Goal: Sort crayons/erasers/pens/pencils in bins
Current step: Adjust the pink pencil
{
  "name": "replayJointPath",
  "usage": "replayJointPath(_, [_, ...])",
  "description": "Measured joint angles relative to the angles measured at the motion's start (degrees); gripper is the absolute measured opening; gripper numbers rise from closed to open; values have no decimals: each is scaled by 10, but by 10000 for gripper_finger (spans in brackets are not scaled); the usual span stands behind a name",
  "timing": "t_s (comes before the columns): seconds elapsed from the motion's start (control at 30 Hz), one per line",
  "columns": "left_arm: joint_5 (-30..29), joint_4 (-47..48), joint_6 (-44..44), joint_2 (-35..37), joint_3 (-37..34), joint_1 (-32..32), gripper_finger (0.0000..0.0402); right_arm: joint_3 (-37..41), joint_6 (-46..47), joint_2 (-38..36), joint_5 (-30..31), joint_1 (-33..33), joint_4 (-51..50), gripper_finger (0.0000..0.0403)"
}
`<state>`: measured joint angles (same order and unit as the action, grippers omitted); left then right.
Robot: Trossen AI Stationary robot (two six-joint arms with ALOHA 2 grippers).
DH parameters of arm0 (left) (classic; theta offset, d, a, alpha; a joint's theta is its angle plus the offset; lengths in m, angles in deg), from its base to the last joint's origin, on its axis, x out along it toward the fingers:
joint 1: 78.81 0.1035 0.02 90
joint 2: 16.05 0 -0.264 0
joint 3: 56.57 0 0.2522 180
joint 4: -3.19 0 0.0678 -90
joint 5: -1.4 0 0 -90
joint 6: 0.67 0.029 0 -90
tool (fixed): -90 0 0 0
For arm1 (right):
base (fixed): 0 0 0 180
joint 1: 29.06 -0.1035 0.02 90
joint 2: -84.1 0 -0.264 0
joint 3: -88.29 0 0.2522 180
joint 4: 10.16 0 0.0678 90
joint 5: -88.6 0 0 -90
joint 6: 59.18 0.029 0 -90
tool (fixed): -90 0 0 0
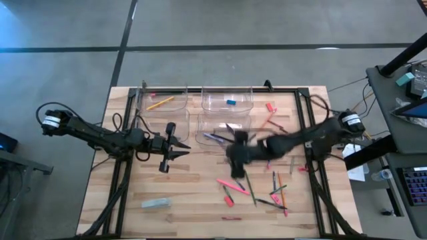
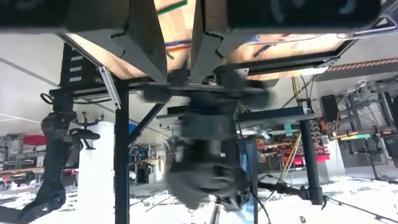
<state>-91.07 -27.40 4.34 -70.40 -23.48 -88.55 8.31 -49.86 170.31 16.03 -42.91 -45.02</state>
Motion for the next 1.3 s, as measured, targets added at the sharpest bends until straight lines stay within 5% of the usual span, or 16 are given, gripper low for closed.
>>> replayJointPath(0.4, [-2, -1, -16, 0, 2, 0, 57, 9, 149, 105, 4, -155, 3, 175])
replayJointPath(0.7, [-10, -1, -17, 0, 1, 0, 57, 9, 228, 188, -4, -144, 74, 174])
replayJointPath(1.3, [-11, 1, -17, 0, 1, 0, 57, 9, 339, 193, -14, -136, 103, 173])
